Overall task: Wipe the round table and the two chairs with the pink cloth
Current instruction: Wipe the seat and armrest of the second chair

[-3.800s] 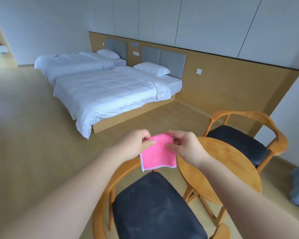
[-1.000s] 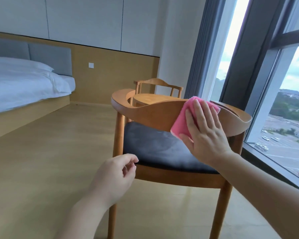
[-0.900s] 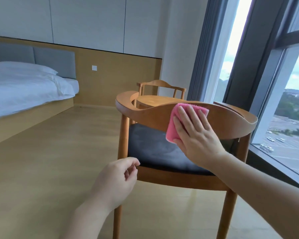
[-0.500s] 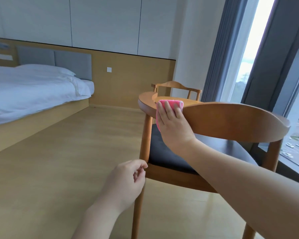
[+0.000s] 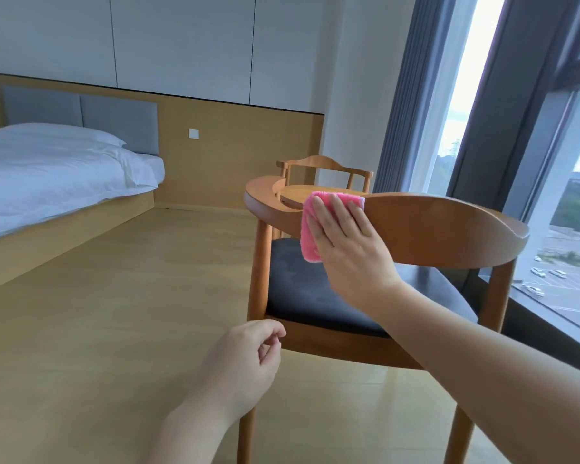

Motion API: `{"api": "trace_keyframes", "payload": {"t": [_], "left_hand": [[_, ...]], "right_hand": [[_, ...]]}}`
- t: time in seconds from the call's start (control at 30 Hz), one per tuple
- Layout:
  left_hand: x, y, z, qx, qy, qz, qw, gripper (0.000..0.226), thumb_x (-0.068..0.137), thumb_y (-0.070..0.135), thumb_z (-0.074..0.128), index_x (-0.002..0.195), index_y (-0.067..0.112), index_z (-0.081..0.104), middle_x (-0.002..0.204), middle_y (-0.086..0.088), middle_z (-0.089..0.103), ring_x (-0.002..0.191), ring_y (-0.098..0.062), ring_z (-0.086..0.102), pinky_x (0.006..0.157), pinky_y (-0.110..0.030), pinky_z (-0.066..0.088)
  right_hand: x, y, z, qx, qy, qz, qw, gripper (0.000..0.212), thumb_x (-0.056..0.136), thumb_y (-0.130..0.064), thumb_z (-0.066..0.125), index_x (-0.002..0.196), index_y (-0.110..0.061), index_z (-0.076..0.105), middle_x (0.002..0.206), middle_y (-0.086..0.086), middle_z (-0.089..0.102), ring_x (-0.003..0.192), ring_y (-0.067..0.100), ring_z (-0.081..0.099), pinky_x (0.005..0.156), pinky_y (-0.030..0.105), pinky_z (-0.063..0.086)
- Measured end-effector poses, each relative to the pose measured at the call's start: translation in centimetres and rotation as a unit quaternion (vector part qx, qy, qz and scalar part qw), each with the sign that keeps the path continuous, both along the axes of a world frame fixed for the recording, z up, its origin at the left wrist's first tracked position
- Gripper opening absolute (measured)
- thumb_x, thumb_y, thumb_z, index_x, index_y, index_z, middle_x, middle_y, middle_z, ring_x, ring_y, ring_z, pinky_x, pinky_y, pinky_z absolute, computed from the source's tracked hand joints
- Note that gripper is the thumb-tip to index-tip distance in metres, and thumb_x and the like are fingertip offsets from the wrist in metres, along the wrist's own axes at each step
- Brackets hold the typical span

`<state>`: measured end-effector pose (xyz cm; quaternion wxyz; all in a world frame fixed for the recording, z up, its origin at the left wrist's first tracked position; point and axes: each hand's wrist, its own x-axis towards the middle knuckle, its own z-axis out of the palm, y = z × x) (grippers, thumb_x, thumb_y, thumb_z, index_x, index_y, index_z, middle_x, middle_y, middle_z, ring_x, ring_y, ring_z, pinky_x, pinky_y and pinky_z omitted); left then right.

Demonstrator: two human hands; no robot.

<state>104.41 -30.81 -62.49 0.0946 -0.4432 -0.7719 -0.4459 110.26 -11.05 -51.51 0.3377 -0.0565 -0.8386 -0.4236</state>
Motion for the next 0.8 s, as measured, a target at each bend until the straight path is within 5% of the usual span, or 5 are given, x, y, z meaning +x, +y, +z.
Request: {"api": "trace_keyframes", "payload": {"t": [0.17, 0.4, 0.6, 0.8], "left_hand": [[2.0, 1.9, -0.3, -0.044, -0.004, -0.011, 0.999, 0.02, 0.089, 0.022, 0.061, 0.087, 0.042, 0.06, 0.069, 0.023, 0.056, 0.071, 0.0, 0.057, 0.055, -0.01, 0.044], [4.9, 6.2, 2.2, -0.107, 0.024, -0.047, 0.993, 0.015, 0.09, 0.026, 0.058, 0.094, 0.039, 0.063, 0.078, 0.022, 0.061, 0.076, 0.002, 0.059, 0.062, -0.019, 0.054], [6.3, 9.2, 4.3, -0.173, 0.093, -0.056, 0.979, 0.013, 0.09, 0.029, 0.056, 0.093, 0.04, 0.061, 0.084, 0.032, 0.058, 0.079, 0.005, 0.058, 0.06, -0.019, 0.053], [7.0, 11.1, 5.4, -0.22, 0.125, -0.058, 0.966, 0.016, 0.09, 0.027, 0.055, 0.091, 0.042, 0.06, 0.083, 0.025, 0.059, 0.078, 0.001, 0.056, 0.064, -0.022, 0.051]], "right_hand": [[4.5, 4.4, -1.1, -0.03, 0.071, 0.047, 0.996, 0.068, 0.093, -0.028, 0.057, 0.149, -0.004, 0.026, 0.157, 0.016, 0.02, 0.146, 0.035, 0.01, 0.119, 0.049, 0.01], [9.6, 9.7, -4.2, -0.191, 0.195, 0.086, 0.958, 0.063, 0.102, -0.041, 0.027, 0.152, -0.007, 0.007, 0.158, 0.014, 0.008, 0.146, 0.033, 0.008, 0.121, 0.045, 0.003], [11.8, 13.6, -5.8, -0.419, 0.292, 0.091, 0.855, 0.062, 0.101, -0.05, 0.011, 0.151, -0.022, -0.013, 0.159, 0.001, -0.011, 0.146, 0.015, -0.013, 0.12, 0.036, -0.002], [13.3, 18.0, -5.1, -0.572, 0.331, 0.159, 0.734, 0.066, 0.098, -0.057, 0.011, 0.153, -0.025, -0.005, 0.162, -0.005, -0.004, 0.148, 0.01, -0.003, 0.114, 0.018, 0.0]]}}
